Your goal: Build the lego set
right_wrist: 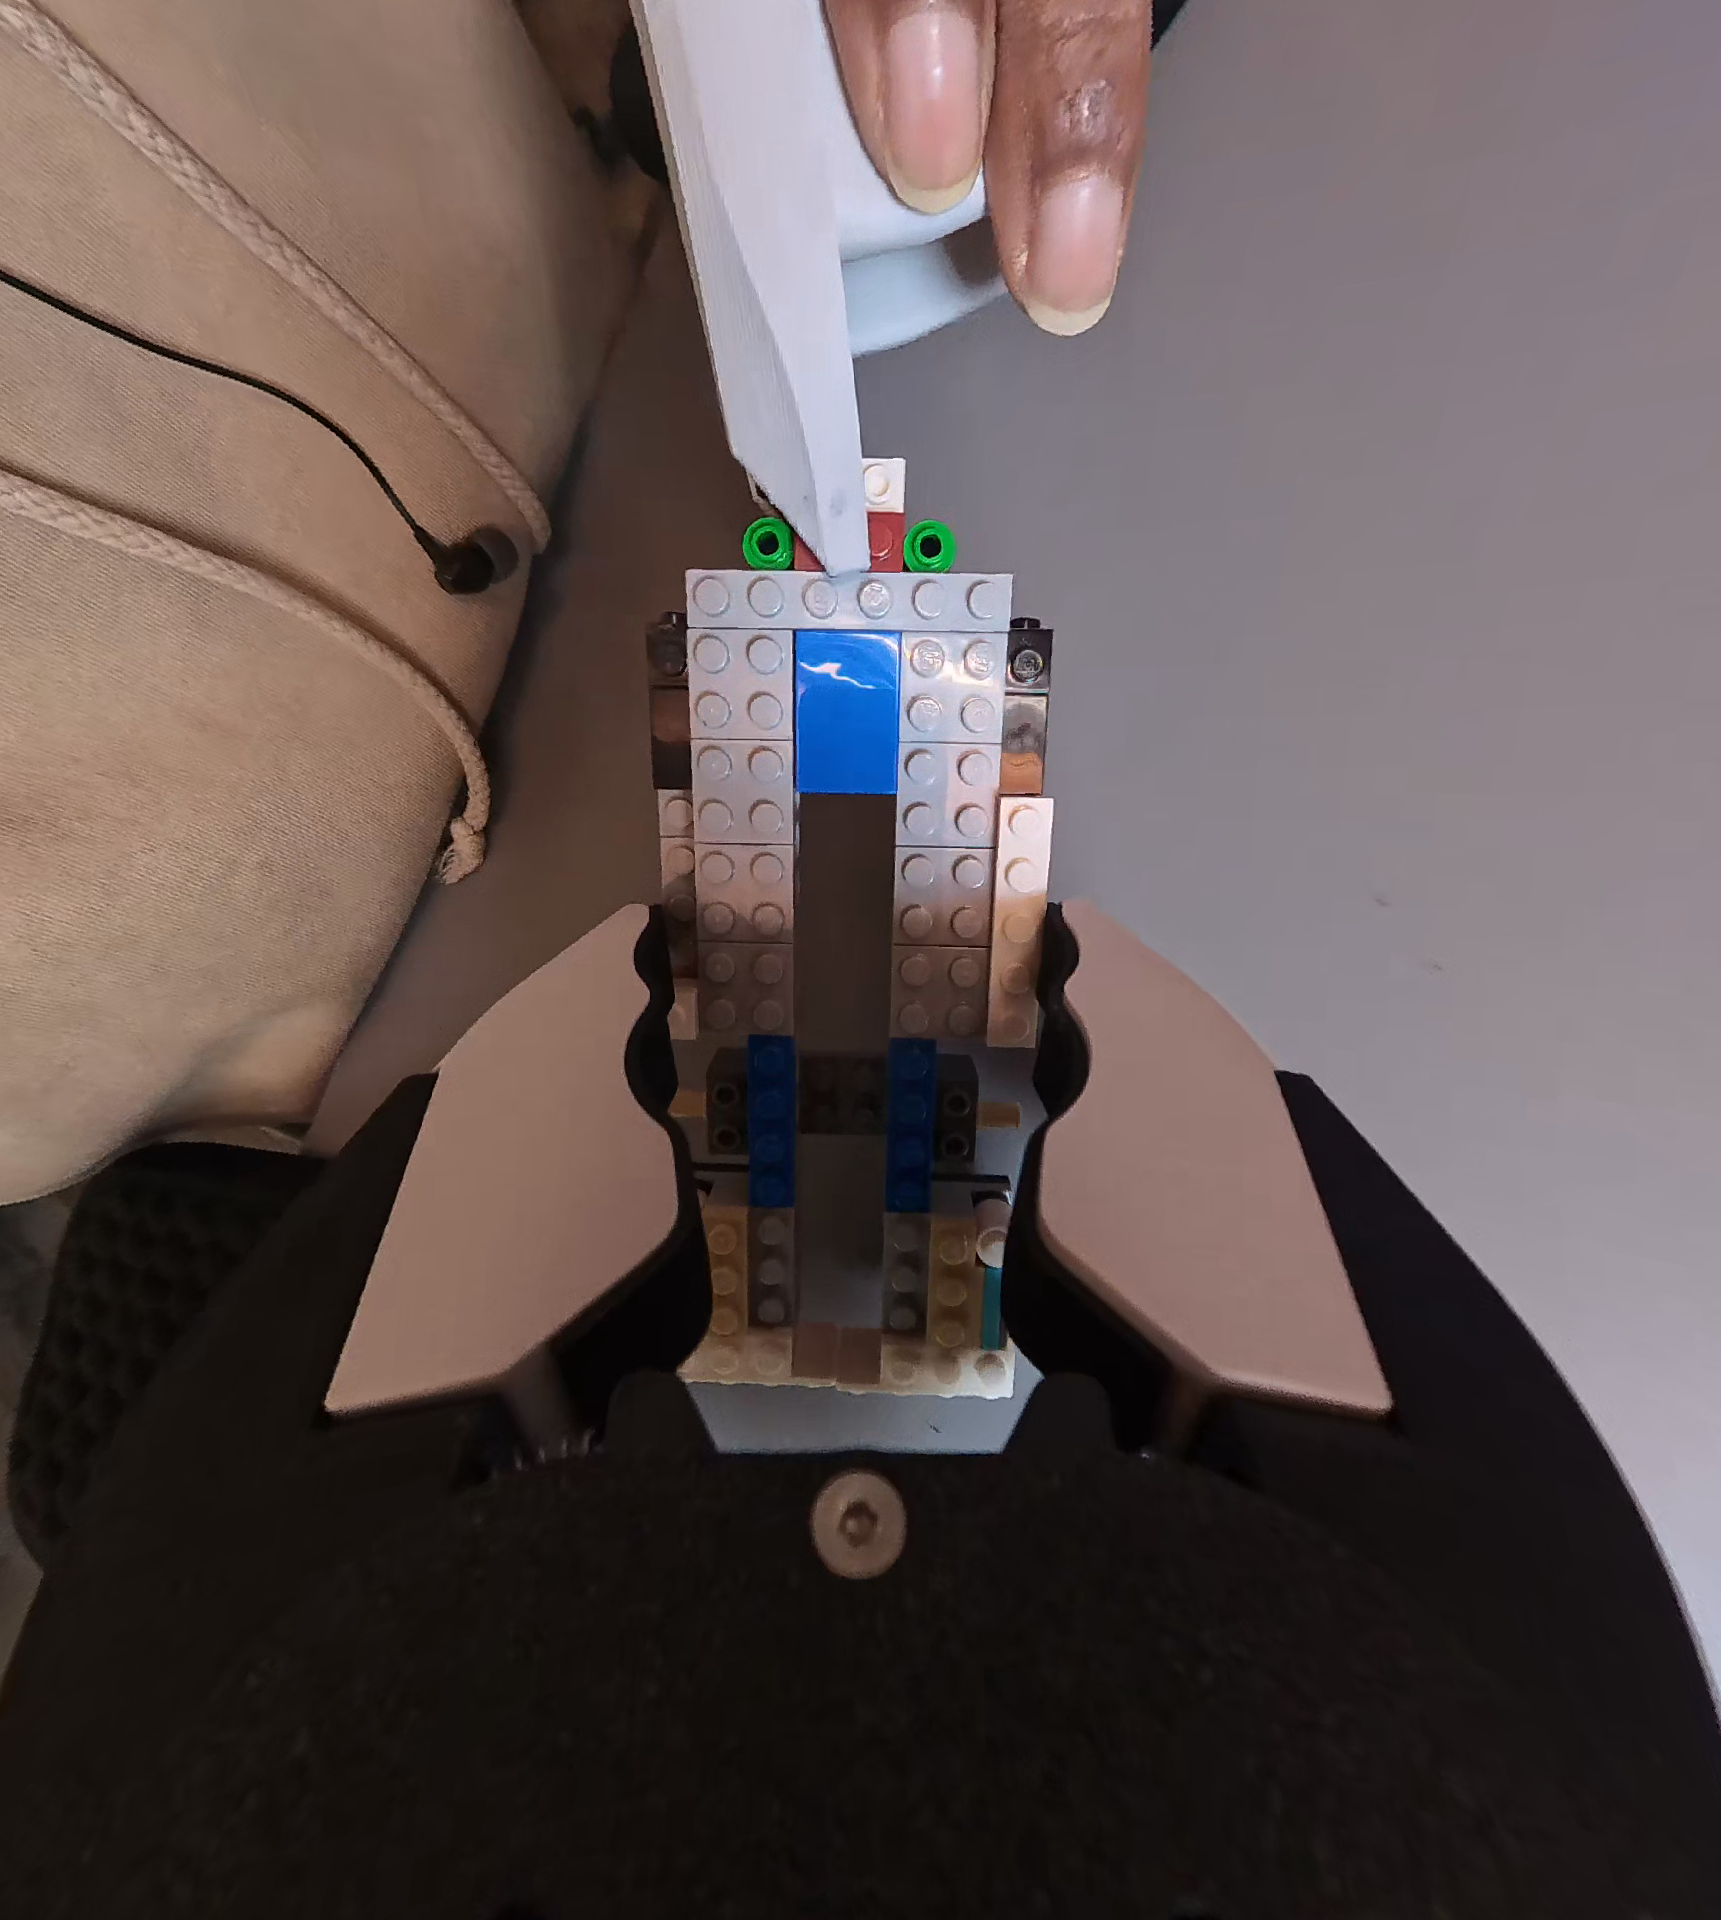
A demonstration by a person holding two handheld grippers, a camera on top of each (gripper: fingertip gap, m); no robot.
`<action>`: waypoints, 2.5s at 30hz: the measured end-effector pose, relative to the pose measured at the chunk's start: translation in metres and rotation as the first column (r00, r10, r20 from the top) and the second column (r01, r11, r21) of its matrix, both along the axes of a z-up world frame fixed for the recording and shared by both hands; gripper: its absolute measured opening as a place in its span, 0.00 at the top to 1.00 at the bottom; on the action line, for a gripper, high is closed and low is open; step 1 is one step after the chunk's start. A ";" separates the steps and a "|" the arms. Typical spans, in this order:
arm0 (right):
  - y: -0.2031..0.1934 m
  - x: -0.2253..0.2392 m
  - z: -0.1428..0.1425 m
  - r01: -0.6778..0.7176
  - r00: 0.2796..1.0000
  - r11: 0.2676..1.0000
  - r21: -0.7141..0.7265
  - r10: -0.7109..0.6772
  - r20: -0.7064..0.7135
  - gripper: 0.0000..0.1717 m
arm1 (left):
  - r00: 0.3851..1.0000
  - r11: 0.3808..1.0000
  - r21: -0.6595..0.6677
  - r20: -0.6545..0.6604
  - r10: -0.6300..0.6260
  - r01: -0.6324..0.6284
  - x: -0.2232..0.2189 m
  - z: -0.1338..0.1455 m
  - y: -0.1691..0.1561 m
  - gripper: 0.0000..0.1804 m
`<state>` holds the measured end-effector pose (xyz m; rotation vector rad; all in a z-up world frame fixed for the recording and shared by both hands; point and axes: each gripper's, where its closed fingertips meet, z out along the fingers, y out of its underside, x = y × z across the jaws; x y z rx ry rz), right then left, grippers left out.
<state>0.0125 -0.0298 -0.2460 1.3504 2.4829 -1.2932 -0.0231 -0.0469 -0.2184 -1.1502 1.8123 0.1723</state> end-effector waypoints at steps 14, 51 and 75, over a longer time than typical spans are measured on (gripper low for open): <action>-0.001 0.001 -0.003 0.018 1.000 1.000 -0.013 -0.018 0.013 0.60 | 1.000 1.000 -0.005 0.010 -0.018 0.018 0.001 -0.003 0.000 0.90; 0.099 -0.070 0.064 0.589 0.749 0.747 0.310 -0.359 -0.557 0.65 | 0.430 0.744 -0.587 0.610 0.666 -0.318 -0.086 0.026 0.058 0.97; 0.416 -0.129 0.184 0.989 -0.112 0.026 -0.144 -0.504 -0.857 0.53 | 0.137 0.587 -0.314 0.791 0.597 -0.746 -0.207 0.172 0.214 0.90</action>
